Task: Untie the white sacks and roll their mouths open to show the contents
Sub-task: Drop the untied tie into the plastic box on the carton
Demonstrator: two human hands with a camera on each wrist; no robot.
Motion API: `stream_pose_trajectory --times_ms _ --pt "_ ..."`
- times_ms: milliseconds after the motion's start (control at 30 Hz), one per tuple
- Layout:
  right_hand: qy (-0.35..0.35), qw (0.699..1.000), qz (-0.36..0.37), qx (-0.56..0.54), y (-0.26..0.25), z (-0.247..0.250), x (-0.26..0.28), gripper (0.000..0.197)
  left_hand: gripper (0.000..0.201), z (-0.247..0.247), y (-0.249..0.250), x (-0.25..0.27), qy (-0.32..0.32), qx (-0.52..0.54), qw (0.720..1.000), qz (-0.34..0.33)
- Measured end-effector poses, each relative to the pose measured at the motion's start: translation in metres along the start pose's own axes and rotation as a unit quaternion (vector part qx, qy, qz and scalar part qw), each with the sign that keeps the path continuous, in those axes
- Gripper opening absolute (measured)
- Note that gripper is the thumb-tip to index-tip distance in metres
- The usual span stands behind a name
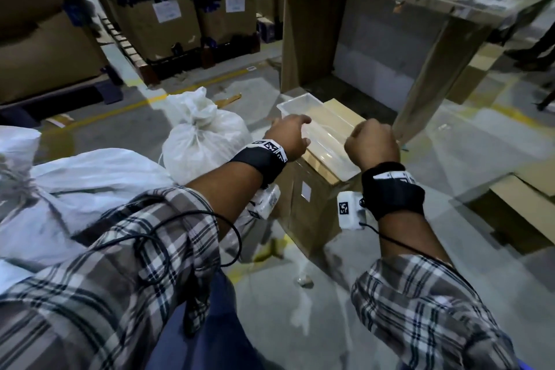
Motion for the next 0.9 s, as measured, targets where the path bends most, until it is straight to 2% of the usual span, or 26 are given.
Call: stream_pose_trajectory --times_ms 67,167,367,600,800,900 --pt "-0.011 0.997 0.019 0.072 -0.003 -0.01 -0.016 0.02 0.055 -0.011 0.003 -0.007 -0.036 -0.059 0.997 -0.018" --pt "-0.01 0.987 0.02 0.158 -0.006 -0.022 -0.031 0.019 0.056 -0.021 0.004 -0.006 -0.056 -0.114 0.991 -0.035" --pt "-0.045 0.99 0.017 0.133 -0.006 -0.036 -0.054 0.015 0.057 -0.027 0.002 -0.009 -0.062 -0.1 0.992 -0.044" --pt "-0.124 0.986 0.014 0.113 -0.001 -0.04 -0.06 0.028 0.059 -0.026 0.001 -0.006 -0.061 -0.087 0.993 -0.053" --pt "-0.07 0.991 0.017 0.116 0.005 -0.031 -0.059 0.028 0.061 -0.023 0.006 -0.006 -0.071 -0.06 0.995 -0.038" --pt "-0.075 0.989 0.015 0.131 0.007 -0.034 -0.058 0.029 0.06 -0.022 0.007 -0.004 -0.072 -0.064 0.995 -0.034"
Point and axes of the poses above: each hand's wrist, its own x-axis away from the middle knuckle, its own z-axis out of the back of the hand, y = z × x, the point moved 1 cm from there along -x, towards the middle knuckle, and after that the axes turned 14 degrees about -y, right-handed, at the moved point
